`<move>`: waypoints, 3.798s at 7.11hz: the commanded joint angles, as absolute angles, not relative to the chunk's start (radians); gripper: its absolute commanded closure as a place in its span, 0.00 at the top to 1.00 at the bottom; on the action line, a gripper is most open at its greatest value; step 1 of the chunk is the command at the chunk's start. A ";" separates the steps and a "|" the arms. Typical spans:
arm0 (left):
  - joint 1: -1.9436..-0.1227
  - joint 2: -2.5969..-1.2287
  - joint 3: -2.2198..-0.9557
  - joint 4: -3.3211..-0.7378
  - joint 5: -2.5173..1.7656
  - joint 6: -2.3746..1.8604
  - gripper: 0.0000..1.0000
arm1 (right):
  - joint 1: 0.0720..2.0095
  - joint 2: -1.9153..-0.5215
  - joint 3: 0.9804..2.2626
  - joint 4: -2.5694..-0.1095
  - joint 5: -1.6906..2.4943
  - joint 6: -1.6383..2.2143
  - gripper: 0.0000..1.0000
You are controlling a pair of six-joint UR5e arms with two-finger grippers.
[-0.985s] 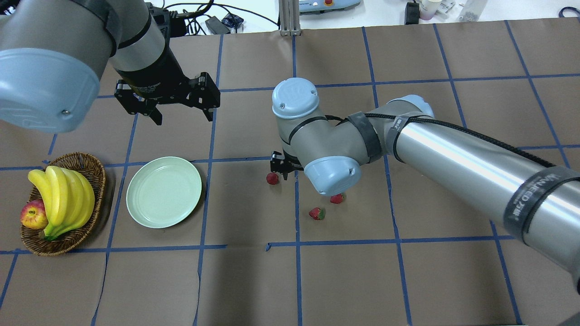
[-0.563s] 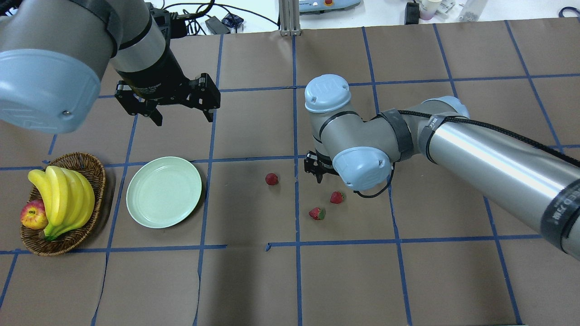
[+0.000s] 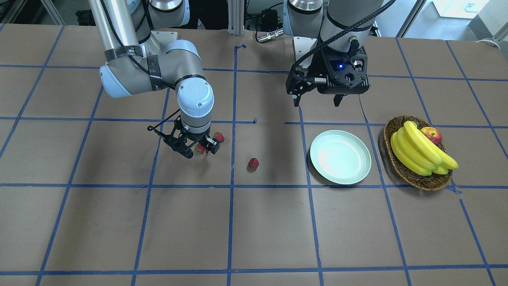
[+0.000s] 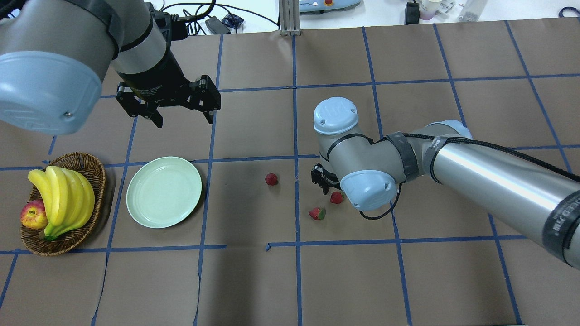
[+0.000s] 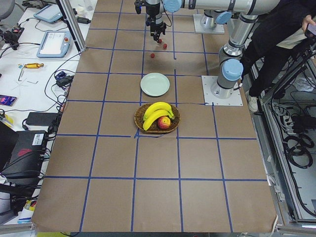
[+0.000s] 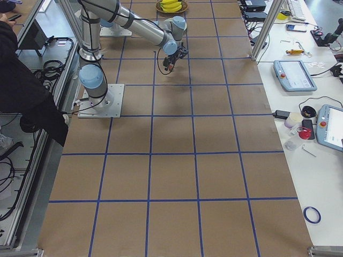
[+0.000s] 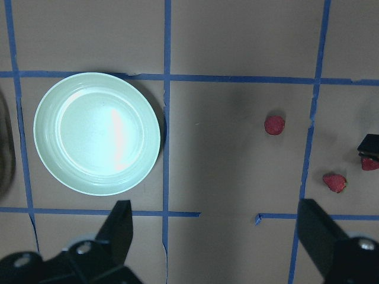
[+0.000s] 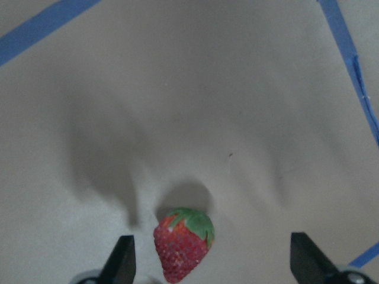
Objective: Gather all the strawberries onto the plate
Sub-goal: 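Move the right gripper back and grasp a second strawberry, then carry the second strawberry toward the plate and release beside the first, then move the right gripper to the last strawberry and grasp it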
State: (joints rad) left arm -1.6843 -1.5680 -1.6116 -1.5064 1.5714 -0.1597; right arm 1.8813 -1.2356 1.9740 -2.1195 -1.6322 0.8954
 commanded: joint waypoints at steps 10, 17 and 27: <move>-1.684 -1.569 -1.608 -1.506 1.569 -0.160 1.00 | 1.913 -1.241 1.836 -2.149 -1.467 0.841 0.01; -1.684 -1.569 -1.605 -1.506 1.571 -0.160 1.00 | 2.079 -1.052 1.779 -2.451 -1.239 0.779 0.11; -1.684 -1.569 -1.601 -1.506 1.571 -0.156 1.00 | 2.062 -1.135 1.678 -1.968 -1.538 0.730 1.00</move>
